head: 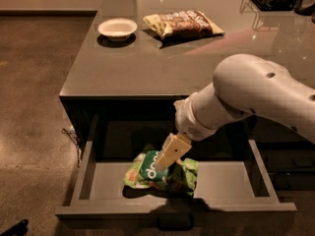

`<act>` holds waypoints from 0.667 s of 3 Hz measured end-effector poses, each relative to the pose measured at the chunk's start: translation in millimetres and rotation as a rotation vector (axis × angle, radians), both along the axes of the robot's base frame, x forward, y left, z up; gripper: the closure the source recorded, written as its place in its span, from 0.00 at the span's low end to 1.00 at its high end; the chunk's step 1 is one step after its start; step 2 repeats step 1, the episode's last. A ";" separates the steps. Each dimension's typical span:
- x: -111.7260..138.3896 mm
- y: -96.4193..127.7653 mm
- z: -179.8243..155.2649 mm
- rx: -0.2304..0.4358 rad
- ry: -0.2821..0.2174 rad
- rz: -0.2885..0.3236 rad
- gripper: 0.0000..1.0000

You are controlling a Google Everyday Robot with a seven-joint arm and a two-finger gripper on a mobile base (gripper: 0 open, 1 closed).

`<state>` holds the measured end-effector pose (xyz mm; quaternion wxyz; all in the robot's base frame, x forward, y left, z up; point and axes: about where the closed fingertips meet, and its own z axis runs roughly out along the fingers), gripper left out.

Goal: Place green rice chip bag into top drawer

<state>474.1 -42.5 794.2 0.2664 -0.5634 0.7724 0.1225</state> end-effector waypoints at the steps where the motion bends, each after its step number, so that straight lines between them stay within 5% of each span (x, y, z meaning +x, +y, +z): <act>1: 4.6 -28.3 56.0 0.007 -0.125 -0.034 0.00; 2: 4.6 -28.3 56.0 0.007 -0.125 -0.034 0.00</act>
Offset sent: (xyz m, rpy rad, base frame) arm 0.0000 0.0000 0.0000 0.0000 0.0000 0.0000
